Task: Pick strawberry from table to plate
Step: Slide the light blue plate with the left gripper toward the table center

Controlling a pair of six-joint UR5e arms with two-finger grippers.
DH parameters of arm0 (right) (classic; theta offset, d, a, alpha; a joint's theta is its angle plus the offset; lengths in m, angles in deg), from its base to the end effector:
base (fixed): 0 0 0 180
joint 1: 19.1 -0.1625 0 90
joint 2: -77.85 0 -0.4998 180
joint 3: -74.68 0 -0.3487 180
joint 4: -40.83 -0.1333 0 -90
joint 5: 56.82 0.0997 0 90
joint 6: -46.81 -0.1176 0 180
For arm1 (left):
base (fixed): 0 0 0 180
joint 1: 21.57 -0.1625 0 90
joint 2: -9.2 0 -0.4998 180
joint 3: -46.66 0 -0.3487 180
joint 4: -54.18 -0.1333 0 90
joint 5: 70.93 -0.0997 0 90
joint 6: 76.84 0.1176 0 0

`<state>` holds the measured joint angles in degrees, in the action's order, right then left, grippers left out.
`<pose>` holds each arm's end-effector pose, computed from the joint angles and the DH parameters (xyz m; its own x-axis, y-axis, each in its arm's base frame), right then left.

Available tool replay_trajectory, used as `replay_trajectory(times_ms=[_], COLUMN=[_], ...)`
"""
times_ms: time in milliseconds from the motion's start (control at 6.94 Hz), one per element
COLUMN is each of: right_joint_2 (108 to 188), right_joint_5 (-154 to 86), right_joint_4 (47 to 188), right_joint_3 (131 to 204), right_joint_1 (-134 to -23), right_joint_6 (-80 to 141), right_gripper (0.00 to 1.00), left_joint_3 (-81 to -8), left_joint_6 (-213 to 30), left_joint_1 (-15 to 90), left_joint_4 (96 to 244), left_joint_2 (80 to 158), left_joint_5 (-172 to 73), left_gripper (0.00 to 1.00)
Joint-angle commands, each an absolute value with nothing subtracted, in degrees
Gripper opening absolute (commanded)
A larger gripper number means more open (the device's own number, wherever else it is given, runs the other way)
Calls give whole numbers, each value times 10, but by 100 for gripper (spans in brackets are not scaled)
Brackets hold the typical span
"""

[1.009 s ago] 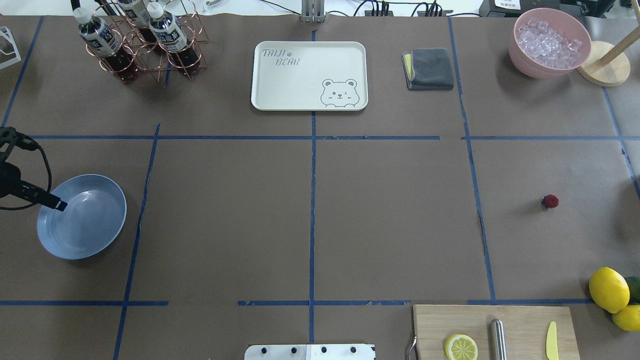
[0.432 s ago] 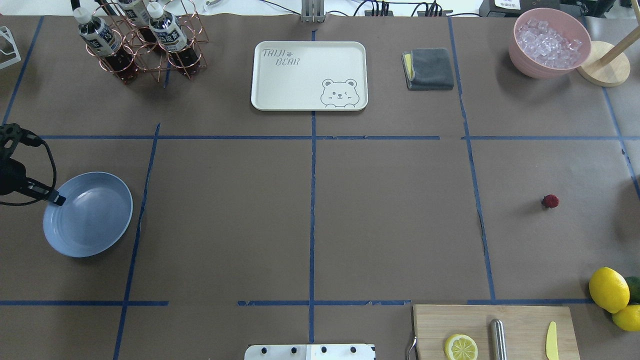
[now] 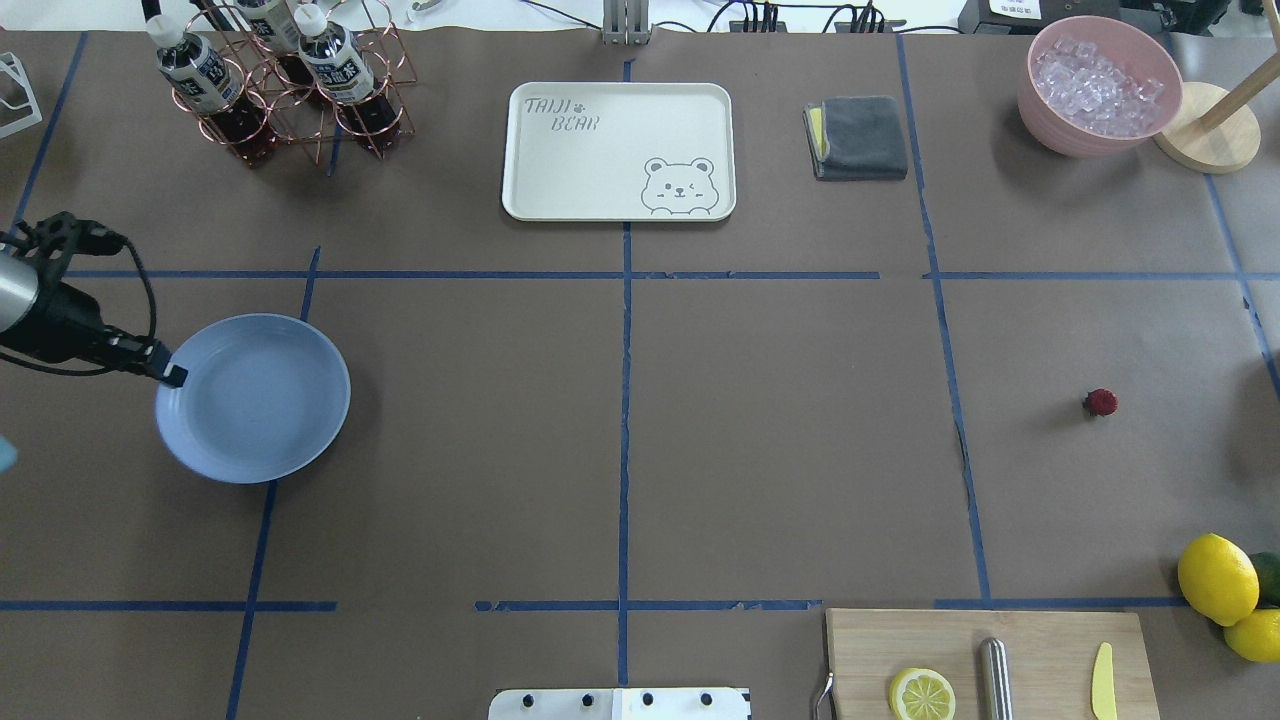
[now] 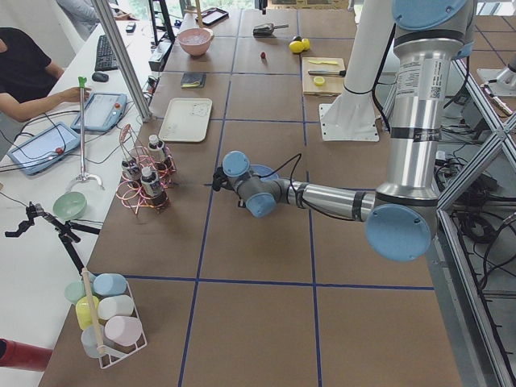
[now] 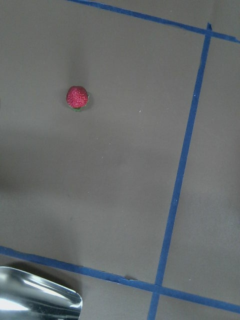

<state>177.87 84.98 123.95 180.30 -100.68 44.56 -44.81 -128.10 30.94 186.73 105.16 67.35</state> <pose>-0.0142 -0.3751 0.6701 0.5920 -0.2204 0.7752 0.1198 0.9753 0.1858 0.2814 -0.4417 0.5885 0.4180 0.1393 -0.8977 -0.1044 0.9890 0.1049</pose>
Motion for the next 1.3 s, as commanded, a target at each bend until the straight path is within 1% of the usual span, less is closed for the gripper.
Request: replay_trajectory(times_ms=[0, 144, 288, 1153], right_joint_2=[1775, 1775, 1775, 1775], right_joint_5=[849, 849, 849, 849], right_joint_4=[1238, 1238, 1238, 1238], right_joint_3=[1805, 1805, 1804, 1803], right_joint_1=[-997, -996, -994, -983], right_joint_6=[427, 427, 426, 420], right_gripper=[100, 100, 100, 100], left_joint_3=[-451, -448, -454, -410], left_joint_6=[-1507, -1577, -1590, -1579], left_joint_1=[205, 133, 82, 66], left_joint_4=[1882, 1881, 1881, 1886], left_joint_2=[1184, 1231, 1249, 1279], left_joint_5=[638, 575, 516, 459], left_gripper=[0, 0, 0, 0])
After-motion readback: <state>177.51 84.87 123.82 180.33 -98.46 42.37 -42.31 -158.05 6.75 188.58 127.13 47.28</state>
